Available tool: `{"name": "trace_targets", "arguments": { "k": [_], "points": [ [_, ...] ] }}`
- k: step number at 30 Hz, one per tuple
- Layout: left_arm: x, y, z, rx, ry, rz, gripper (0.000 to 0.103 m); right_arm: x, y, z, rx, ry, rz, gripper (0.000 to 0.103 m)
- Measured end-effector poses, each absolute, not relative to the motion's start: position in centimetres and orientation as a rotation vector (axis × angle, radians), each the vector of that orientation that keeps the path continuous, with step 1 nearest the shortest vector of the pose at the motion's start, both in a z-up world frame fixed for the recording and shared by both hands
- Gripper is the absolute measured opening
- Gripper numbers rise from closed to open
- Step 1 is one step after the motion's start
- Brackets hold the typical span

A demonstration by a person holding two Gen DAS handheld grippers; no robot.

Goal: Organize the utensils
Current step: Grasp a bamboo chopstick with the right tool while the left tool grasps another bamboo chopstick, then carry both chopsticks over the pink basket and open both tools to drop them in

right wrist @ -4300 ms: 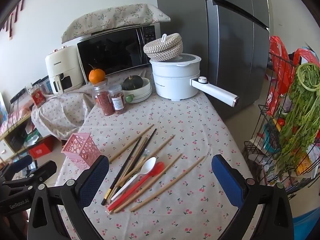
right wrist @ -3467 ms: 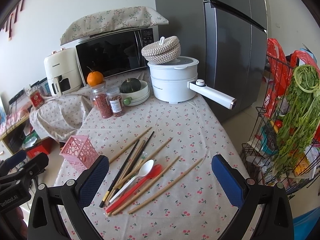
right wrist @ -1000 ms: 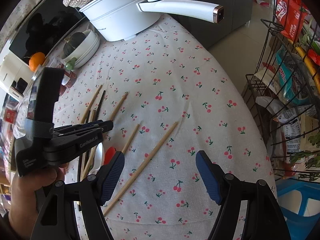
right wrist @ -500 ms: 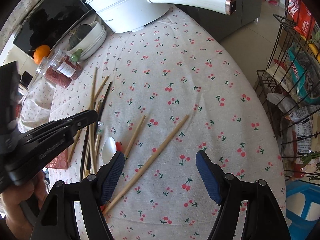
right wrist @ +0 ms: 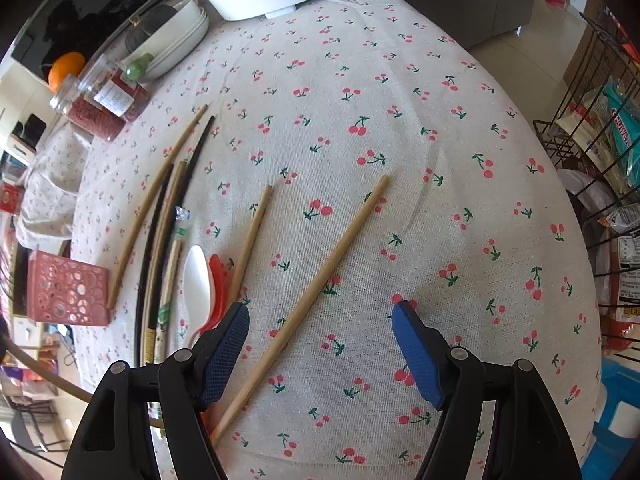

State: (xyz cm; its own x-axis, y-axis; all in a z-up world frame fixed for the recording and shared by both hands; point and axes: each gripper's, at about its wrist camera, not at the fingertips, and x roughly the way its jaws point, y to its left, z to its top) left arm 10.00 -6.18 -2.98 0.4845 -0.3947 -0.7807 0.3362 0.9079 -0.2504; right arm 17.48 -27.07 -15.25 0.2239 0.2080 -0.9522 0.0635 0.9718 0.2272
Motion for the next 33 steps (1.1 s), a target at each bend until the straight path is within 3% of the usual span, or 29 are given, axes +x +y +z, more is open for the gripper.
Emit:
{"name": "trace_targets", "arguments": {
  "k": [1,5,6,12,18,33],
  "points": [
    [9.7,-5.8,-2.8,-0.072,0.965,-0.444,0.007,17.4,-26.4,-15.4,0.186,1.338,0.087,0.074],
    [8.5,-4.3,-2.6,-0.096,0.963,-0.439,0.008,16.5,-23.2,-15.6,-0.036,1.293,0.040,0.052],
    [8.4,-4.0,-2.6,-0.101,0.963,-0.436,0.008,16.4,-22.8,-15.4,-0.034,1.283,0.051,0.039],
    [7.6,-2.4,-2.6,-0.127,0.959,-0.414,0.008,16.4,-22.8,-15.3,0.017,1.279,0.057,0.016],
    [7.1,-0.8,-2.1,-0.146,0.931,-0.377,0.008,17.2,-25.0,-15.1,0.179,1.259,0.058,0.007],
    [5.3,1.5,3.7,-0.171,0.686,-0.346,0.008,12.8,-23.7,-4.4,0.194,0.864,0.138,0.007]
  ]
}}
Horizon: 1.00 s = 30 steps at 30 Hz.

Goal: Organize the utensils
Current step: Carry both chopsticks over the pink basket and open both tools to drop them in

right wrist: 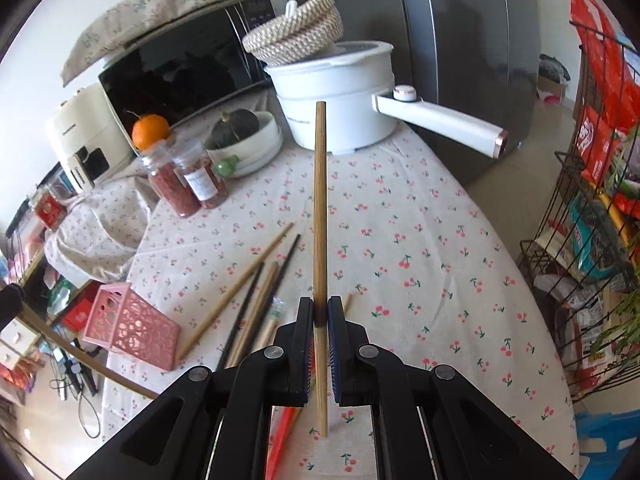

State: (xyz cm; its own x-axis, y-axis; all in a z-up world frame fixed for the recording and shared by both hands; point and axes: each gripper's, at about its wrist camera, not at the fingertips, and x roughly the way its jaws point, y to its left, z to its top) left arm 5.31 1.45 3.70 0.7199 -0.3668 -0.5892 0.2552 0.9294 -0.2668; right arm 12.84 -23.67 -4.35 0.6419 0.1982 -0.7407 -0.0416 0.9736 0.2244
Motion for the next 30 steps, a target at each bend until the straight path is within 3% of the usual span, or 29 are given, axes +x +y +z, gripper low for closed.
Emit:
{"name": "trace_targets", "arguments": {
  "k": [16,30],
  "points": [
    [6.1,7.2,7.9,-0.150,0.497,-0.146,0.008,11.3,-21.6,1.4,0.319,0.694,0.329,0.007],
    [12.6,7.4,1.6,-0.130,0.747,-0.087,0.008,12.7,-16.0,3.6,0.418,0.600,0.524,0.007]
  ]
}}
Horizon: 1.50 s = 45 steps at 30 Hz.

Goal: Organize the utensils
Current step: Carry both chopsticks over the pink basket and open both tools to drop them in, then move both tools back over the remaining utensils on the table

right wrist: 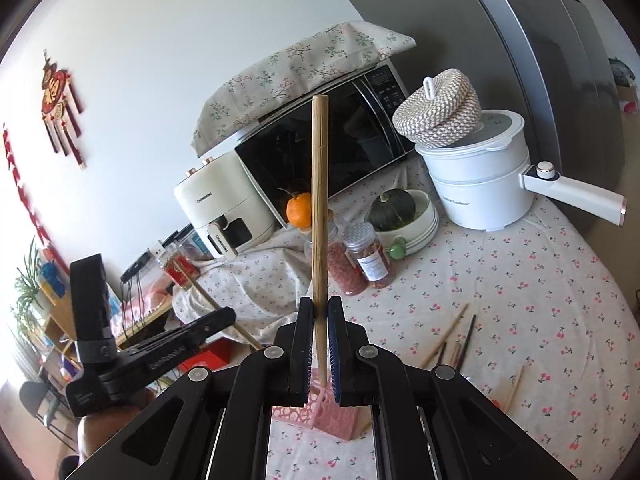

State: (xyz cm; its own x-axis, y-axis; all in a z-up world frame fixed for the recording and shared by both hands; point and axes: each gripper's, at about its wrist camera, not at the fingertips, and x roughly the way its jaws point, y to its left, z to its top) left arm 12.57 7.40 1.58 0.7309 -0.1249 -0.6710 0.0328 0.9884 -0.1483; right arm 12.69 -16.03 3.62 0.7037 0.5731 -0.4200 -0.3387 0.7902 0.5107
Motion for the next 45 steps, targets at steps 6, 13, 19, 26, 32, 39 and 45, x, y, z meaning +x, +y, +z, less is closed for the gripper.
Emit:
{"name": "trace_targets", "arguments": {
  "k": [6,13,19,26,32,39,45],
  "points": [
    [13.2,6.9,0.2,-0.123,0.778,-0.082,0.020,13.1,-14.1,2.9,0.404,0.639,0.553,0.007],
    [12.1,8.0,0.9,-0.181,0.769,-0.050,0.059,15.1,-11.9,0.6,0.377,0.740,0.557,0.007],
    [11.0,8.7,0.6,-0.167,0.791,-0.056,0.064,16.5,-10.0,-1.4,0.338,0.807,0.559,0.007],
    [10.1,8.9,-0.5,-0.136,0.830,-0.070,0.070,17.7,-9.5,-3.4,0.380,0.878,0.557,0.012],
    [9.6,7.4,-0.7,-0.110,0.846,-0.120,0.080,17.3,-12.4,-2.1,0.521,0.845,0.568,0.054],
    [8.5,4.2,-0.6,-0.051,0.864,-0.207,0.083,15.4,-16.6,0.2,0.530,0.783,0.542,0.064],
    [7.7,0.9,-1.2,-0.010,0.902,-0.281,0.085,14.1,-20.4,-0.2,0.426,0.823,0.426,0.069]
  ]
}}
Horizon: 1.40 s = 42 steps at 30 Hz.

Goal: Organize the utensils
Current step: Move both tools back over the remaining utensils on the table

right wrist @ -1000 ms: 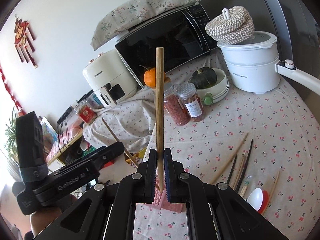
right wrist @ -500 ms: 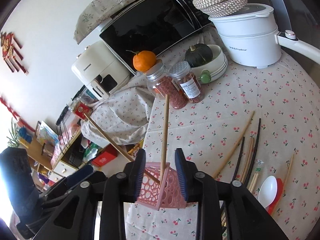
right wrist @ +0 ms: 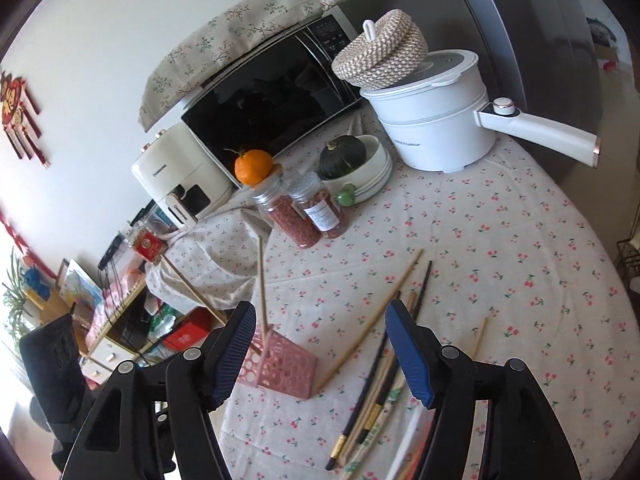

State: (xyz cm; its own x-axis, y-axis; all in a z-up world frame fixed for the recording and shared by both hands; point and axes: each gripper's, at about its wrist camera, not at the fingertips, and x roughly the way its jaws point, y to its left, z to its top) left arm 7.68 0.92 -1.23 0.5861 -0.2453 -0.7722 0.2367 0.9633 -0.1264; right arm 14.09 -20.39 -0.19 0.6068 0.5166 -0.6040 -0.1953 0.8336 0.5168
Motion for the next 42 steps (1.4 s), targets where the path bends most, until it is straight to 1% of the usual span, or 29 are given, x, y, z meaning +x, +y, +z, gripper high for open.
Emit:
{"name": "trace_targets", "arguments": {
  "k": [4,6,10,15,25,28,31,34,36,37,39,40,42],
  "points": [
    [7.3,-1.2,-2.5,0.012,0.942,-0.316,0.085,13.6,-22.8,-1.6,0.372,0.888,0.364,0.070],
    [7.3,-2.3,-3.2,0.028,0.969,-0.328,0.085,13.6,-23.8,-2.4,0.342,0.928,0.334,0.074],
    [7.2,-4.4,-4.5,0.043,1.015,-0.342,0.085,13.4,-25.9,-4.1,0.301,1.001,0.281,0.075],
    [7.4,-6.7,-5.1,-0.003,1.050,-0.348,0.085,13.1,-27.7,-5.7,0.277,1.063,0.251,0.075],
    [8.9,-10.4,-7.2,-0.093,1.072,-0.371,0.085,13.1,-29.8,-6.0,0.316,1.087,0.241,0.076],
    [9.2,-10.9,-8.2,-0.042,1.079,-0.362,0.085,13.2,-30.4,-6.3,0.332,1.101,0.230,0.076],
    [9.9,-10.6,-9.1,-0.052,1.102,-0.343,0.083,13.3,-30.8,-6.7,0.342,1.112,0.225,0.076],
    [10.3,-10.5,-9.5,-0.073,1.115,-0.356,0.078,13.5,-31.0,-7.0,0.340,1.124,0.211,0.076],
    [10.5,-10.6,-9.7,-0.054,1.113,-0.350,0.069,13.7,-31.1,-7.2,0.351,1.132,0.206,0.076],
    [10.6,-10.5,-9.8,-0.045,1.115,-0.346,0.067,13.9,-31.1,-7.3,0.355,1.136,0.206,0.076],
    [10.9,-10.3,-10.0,-0.042,1.122,-0.342,0.055,14.1,-31.0,-7.6,0.356,1.144,0.205,0.076],
    [11.0,-10.1,-10.2,-0.045,1.127,-0.341,0.051,14.1,-30.9,-7.7,0.354,1.148,0.205,0.076],
    [11.4,-9.9,-10.6,-0.045,1.139,-0.334,0.034,14.3,-30.7,-7.9,0.347,1.156,0.206,0.076]
  ]
}}
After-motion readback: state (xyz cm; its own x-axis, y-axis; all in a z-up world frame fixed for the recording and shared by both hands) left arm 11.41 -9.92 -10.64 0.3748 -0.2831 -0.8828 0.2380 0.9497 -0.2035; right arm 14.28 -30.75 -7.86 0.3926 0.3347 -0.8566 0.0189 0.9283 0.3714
